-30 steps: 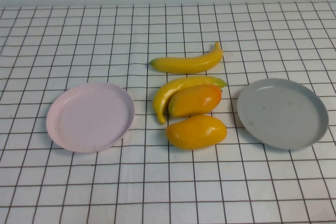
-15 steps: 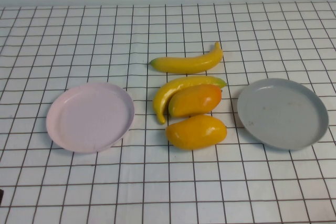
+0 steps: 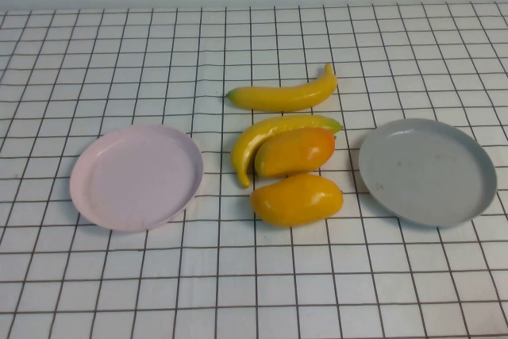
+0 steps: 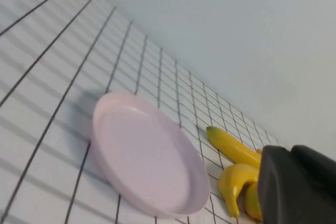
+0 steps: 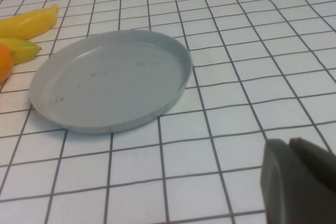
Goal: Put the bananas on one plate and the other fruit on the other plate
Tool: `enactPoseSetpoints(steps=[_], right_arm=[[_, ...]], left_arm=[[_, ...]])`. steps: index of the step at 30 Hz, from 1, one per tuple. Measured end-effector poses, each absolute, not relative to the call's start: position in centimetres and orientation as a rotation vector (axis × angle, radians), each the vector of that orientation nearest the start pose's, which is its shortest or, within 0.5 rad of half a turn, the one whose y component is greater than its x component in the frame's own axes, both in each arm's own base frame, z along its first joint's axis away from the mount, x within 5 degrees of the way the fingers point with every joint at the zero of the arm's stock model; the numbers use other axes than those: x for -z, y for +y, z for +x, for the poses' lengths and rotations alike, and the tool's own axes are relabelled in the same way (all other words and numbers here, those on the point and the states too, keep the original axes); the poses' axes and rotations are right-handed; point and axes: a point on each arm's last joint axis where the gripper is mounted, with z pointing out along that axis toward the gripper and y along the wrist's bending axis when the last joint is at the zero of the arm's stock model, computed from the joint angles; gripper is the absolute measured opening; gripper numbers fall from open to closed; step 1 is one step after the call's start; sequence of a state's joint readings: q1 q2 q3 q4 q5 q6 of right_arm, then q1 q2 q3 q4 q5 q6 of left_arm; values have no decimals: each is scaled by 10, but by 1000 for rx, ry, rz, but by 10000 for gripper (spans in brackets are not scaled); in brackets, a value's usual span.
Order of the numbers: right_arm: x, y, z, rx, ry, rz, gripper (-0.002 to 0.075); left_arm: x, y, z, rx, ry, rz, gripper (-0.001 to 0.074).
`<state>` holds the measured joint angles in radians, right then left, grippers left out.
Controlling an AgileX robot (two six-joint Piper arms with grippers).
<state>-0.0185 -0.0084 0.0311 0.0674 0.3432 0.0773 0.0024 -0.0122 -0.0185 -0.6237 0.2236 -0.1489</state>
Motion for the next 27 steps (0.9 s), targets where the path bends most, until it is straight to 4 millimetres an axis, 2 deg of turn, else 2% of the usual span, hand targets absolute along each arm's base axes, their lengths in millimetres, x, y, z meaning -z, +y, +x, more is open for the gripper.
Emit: enactPoseSetpoints(steps=[5, 8, 12, 15, 18, 22, 27], right_arm=[[-172, 1, 54, -106, 1845, 131, -16], [-172, 1, 54, -106, 1845, 131, -16], [-172, 1, 54, -106, 1845, 131, -16], [-172, 1, 54, -106, 1845, 131, -16], [-172, 1, 54, -106, 1845, 131, -16], [-172, 1, 54, -106, 1845, 131, -17], [-172, 1, 54, -106, 1845, 131, -16]], left_arm=[[-281, -23, 35, 409, 1609, -17, -4], [-309, -29, 41, 346, 1722, 161, -4], [-321, -35, 77, 315, 1968, 373, -4], [-325, -41, 106, 319, 2066, 620, -4], [-329, -50, 132, 413, 2088, 866, -4], [-338, -70, 168, 519, 2072, 1104, -4], [-346, -111, 202, 421, 2032, 1395, -4]])
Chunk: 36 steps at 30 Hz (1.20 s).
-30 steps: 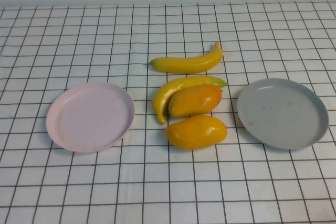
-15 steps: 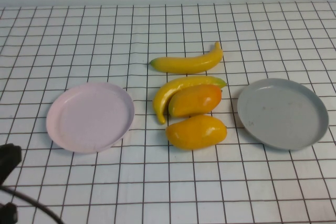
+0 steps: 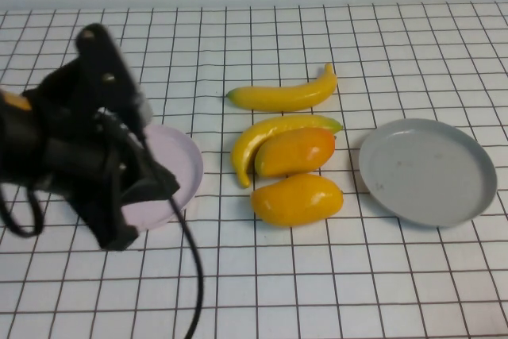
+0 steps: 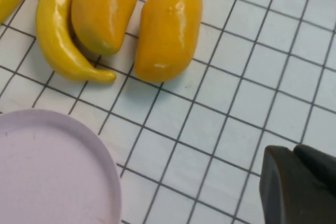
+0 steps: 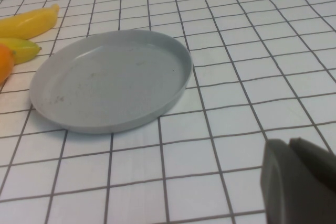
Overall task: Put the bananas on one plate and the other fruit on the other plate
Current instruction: Put one type of fruit in the left plate
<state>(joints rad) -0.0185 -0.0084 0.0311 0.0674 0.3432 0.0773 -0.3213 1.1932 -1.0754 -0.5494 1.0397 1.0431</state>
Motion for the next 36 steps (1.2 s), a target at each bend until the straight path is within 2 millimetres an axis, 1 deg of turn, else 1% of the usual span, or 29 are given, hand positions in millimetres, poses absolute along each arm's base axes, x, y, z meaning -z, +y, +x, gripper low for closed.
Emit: enactPoseSetpoints(steps=[3, 6, 8, 10, 12, 13, 16, 18, 20, 21, 23, 27, 30, 36], right_arm=[[-172, 1, 54, -106, 1845, 131, -16], [-172, 1, 54, -106, 1845, 131, -16], [-172, 1, 54, -106, 1845, 131, -16], [-172, 1, 54, -106, 1845, 131, -16], [-172, 1, 54, -106, 1845, 131, -16], [-172, 1, 54, -106, 1845, 131, -16], [-172, 1, 54, -106, 1845, 131, -16], [-172, 1, 54, -106, 1845, 131, -16], [-172, 1, 54, -106, 1845, 131, -16], [-172, 1, 54, -106, 1845, 131, -16], [-172, 1, 54, -106, 1845, 131, -16], [-172, 1, 54, -106, 1845, 131, -16], [-172, 1, 54, -106, 1845, 131, -16], [-172, 1, 54, -106, 1845, 131, -16]], left_arm=[[-340, -137, 220, 317, 2082, 1453, -4], [-325, -163, 238, 221, 2155, 1497, -4], [-315, -181, 246, 173, 2202, 1506, 1], [-304, -198, 253, 141, 2240, 1513, 34], [-294, -215, 259, 103, 2263, 1519, 117], [-289, -221, 263, 75, 2267, 1524, 179], [-281, -237, 272, -8, 2242, 1510, 404], [-275, -247, 276, -64, 2187, 1523, 554], [-269, -256, 278, -88, 2127, 1561, 629], [-264, -261, 278, -97, 2094, 1601, 652], [-254, -270, 276, -111, 2034, 1700, 667], [-232, -284, 275, -129, 1938, 1863, 668], [-222, -290, 279, -130, 1893, 1895, 668], [-205, -298, 285, -119, 1855, 1893, 668]])
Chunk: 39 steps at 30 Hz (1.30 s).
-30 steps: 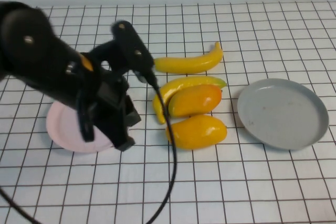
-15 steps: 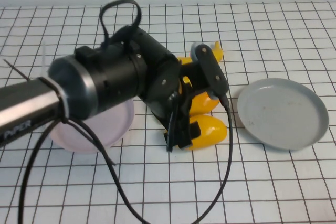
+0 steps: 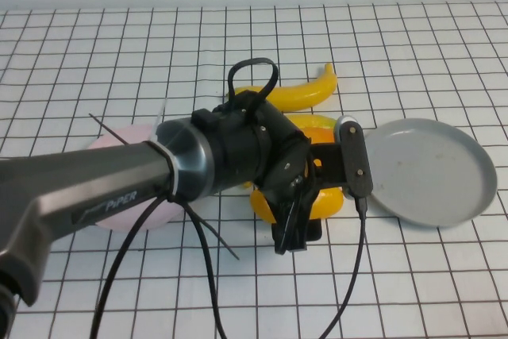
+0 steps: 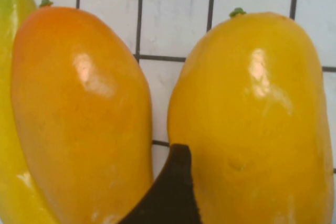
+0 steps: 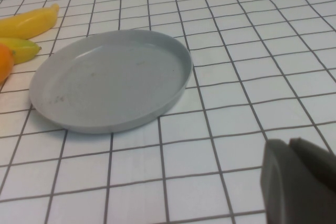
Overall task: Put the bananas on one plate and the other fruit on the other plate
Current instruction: Put one type of fruit in the left plate
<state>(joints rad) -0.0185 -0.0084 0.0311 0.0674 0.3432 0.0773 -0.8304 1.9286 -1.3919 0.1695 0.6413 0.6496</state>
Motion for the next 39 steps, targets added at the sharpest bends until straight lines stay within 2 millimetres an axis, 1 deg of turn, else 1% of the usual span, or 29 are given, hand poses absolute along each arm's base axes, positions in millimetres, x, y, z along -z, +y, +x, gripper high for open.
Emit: enactPoseSetpoints(steps=[8, 10, 12, 13, 16, 18, 19, 22, 24, 25, 27, 29, 30, 31, 32, 34, 37, 39], right_arm=[[-172, 1, 54, -106, 1845, 131, -16], [-172, 1, 54, -106, 1845, 131, -16], [-172, 1, 54, -106, 1845, 131, -16], [-172, 1, 54, -106, 1845, 131, -16], [-172, 1, 54, -106, 1845, 131, -16], [-172, 1, 54, -106, 1845, 131, -16], [-172, 1, 54, -106, 1845, 131, -16], [-172, 1, 54, -106, 1845, 131, -16], [-172, 1, 54, -106, 1845, 131, -16], [-172, 1, 54, -106, 1845, 131, -16], [-172, 1, 54, -106, 1845, 131, -16], [-172, 1, 54, -106, 1845, 131, -16], [-172, 1, 54, -106, 1845, 131, -16], [-172, 1, 54, -106, 1845, 131, -16], [-172, 1, 54, -106, 1845, 131, -16], [-172, 1, 54, -106, 1845, 131, -16], [-172, 1, 54, -106, 1845, 131, -16], [-172, 1, 54, -106, 1845, 131, -16]], left_arm=[[-189, -301, 291, 160, -2533, -2582, 661], [-187, -301, 292, 162, -2530, -2572, 624], [-186, -300, 293, 160, -2533, -2560, 552], [-186, -299, 293, 162, -2534, -2554, 541], [-186, -297, 295, 172, -2543, -2541, 543], [-191, -294, 296, 190, -2569, -2522, 543], [-197, -294, 296, 195, -2598, -2510, 543], [-228, -288, 293, 184, -2780, -2432, 543], [-256, -280, 292, 130, -3000, -2283, 543], [-268, -274, 292, 91, -3115, -2170, 543], [-281, -257, 297, 72, -3275, -1944, 543], [-285, -236, 306, 121, -3371, -1722, 543], [-284, -223, 314, 166, -3410, -1599, 543], [-282, -215, 318, 192, -3433, -1516, 543], [-278, -199, 326, 242, -3468, -1395, 543], [-268, -173, 336, 302, -3504, -1221, 543], [-250, -144, 345, 315, -3545, -1027, 543], [-239, -130, 348, 296, -3574, -916, 543]])
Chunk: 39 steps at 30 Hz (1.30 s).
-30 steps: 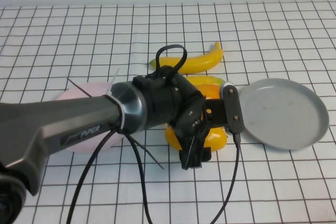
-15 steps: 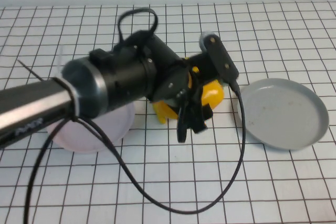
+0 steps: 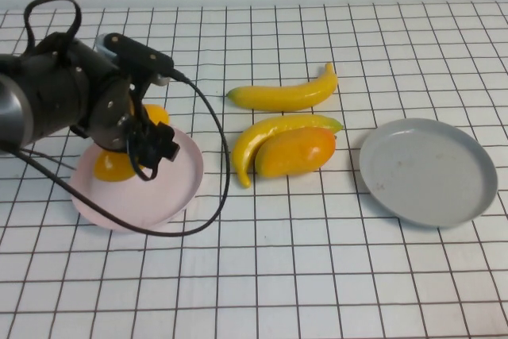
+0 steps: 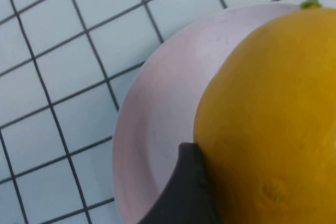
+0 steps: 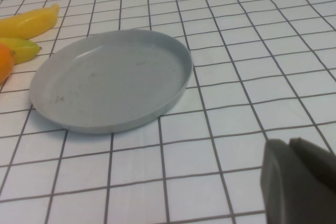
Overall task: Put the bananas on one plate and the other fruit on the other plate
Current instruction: Put one type of fruit in the left plate
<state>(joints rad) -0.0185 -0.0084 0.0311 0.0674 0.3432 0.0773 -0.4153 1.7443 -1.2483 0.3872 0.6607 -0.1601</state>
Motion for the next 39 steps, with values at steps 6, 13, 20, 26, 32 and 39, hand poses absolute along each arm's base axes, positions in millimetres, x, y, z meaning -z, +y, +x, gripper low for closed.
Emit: enactPoseSetpoints(steps=[6, 13, 20, 26, 32, 39], right_arm=[[-172, 1, 54, -106, 1845, 131, -16], [-172, 1, 54, -106, 1845, 131, -16], [-172, 1, 54, -106, 1845, 131, -16], [-172, 1, 54, -106, 1845, 131, -16], [-172, 1, 54, -106, 1845, 131, -16], [-172, 1, 54, -106, 1845, 131, -16]], left_arm=[[-221, -106, 354, -135, 2487, 442, 543], [-208, -100, 357, -164, 2531, 434, 543], [-206, -93, 354, -267, 2583, 443, 543], [-211, -81, 352, -442, 2580, 351, 543], [-217, -84, 349, -393, 2584, 302, 543], [-217, -91, 349, -282, 2580, 262, 543]])
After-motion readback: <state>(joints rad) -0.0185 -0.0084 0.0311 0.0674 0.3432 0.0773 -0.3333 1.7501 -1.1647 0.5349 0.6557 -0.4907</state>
